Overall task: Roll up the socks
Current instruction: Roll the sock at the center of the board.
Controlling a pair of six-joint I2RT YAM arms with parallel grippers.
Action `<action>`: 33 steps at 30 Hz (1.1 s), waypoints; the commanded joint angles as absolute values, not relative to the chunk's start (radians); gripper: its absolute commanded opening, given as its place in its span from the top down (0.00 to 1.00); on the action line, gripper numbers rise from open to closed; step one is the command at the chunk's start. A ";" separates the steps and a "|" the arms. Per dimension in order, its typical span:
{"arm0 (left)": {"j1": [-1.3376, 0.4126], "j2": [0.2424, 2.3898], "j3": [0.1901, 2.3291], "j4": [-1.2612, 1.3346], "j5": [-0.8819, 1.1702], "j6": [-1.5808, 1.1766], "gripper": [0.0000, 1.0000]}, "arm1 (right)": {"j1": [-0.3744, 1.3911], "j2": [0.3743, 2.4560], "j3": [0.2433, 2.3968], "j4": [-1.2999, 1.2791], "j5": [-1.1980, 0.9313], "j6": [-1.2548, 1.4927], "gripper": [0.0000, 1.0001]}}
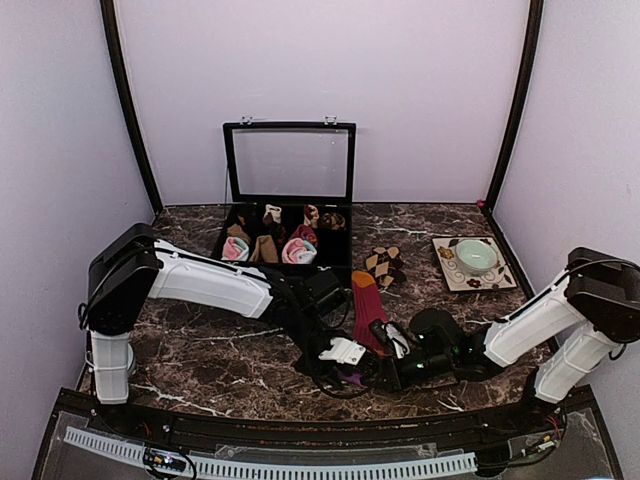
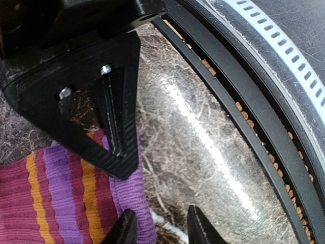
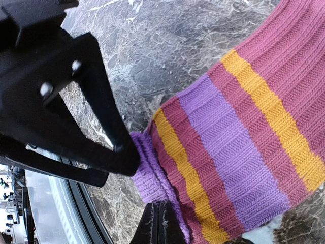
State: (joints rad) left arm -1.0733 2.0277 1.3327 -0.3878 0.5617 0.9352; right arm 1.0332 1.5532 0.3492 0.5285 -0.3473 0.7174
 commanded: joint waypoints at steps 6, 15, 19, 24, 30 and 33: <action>-1.084 1.964 1.317 -0.394 0.580 0.940 0.65 | 1.031 1.586 0.328 0.388 -0.373 0.723 1.00; -1.084 1.978 1.289 -0.336 0.530 0.923 0.80 | 1.030 1.586 0.330 0.391 -0.380 0.732 1.00; -1.085 1.981 1.276 -0.319 0.520 0.911 0.85 | 1.030 1.586 0.331 0.400 -0.382 0.737 1.00; -1.084 1.995 1.269 -0.308 0.493 0.891 0.80 | 1.030 1.578 0.322 0.400 -0.361 0.735 0.93; -1.084 1.986 1.251 -0.310 0.469 0.897 0.63 | 1.029 1.572 0.325 0.382 -0.373 0.723 0.96; -1.085 1.985 1.253 -0.314 0.468 0.905 0.67 | 1.030 1.577 0.326 0.373 -0.370 0.721 0.96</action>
State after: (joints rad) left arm -1.0809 2.0224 1.2743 -0.2920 0.5053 0.9016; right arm 1.0328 1.5520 0.3492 0.5194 -0.3717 0.7307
